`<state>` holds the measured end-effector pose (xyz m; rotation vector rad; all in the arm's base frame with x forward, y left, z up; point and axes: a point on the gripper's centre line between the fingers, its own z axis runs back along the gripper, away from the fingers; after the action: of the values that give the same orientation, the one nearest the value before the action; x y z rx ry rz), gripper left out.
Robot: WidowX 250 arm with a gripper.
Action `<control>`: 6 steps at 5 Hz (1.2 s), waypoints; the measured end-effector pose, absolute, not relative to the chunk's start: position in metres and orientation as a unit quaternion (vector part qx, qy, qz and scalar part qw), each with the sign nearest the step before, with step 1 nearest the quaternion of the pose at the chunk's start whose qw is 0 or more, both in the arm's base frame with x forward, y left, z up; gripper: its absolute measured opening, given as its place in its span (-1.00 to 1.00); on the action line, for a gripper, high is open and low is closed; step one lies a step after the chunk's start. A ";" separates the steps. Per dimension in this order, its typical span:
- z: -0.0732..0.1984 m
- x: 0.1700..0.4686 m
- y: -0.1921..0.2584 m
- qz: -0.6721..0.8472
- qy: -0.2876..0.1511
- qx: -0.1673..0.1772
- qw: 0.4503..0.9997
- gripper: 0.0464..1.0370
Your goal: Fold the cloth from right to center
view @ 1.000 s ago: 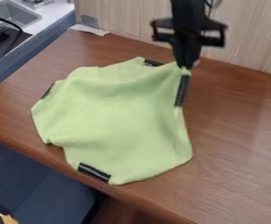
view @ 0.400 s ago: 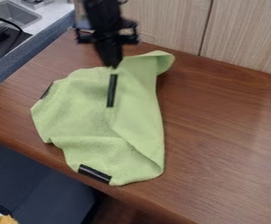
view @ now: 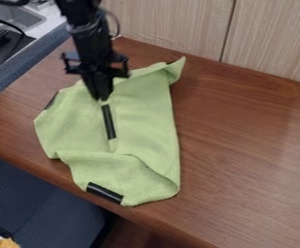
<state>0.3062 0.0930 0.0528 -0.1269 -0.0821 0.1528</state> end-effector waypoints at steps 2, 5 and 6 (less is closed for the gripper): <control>0.050 0.292 0.096 0.077 -0.035 -0.011 0.996 0.48; 0.073 0.285 0.105 0.086 -0.065 0.029 0.994 0.93; 0.103 0.282 0.108 0.090 -0.106 0.037 0.990 0.93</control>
<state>0.2824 0.1081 0.1027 0.0749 -0.2137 0.1805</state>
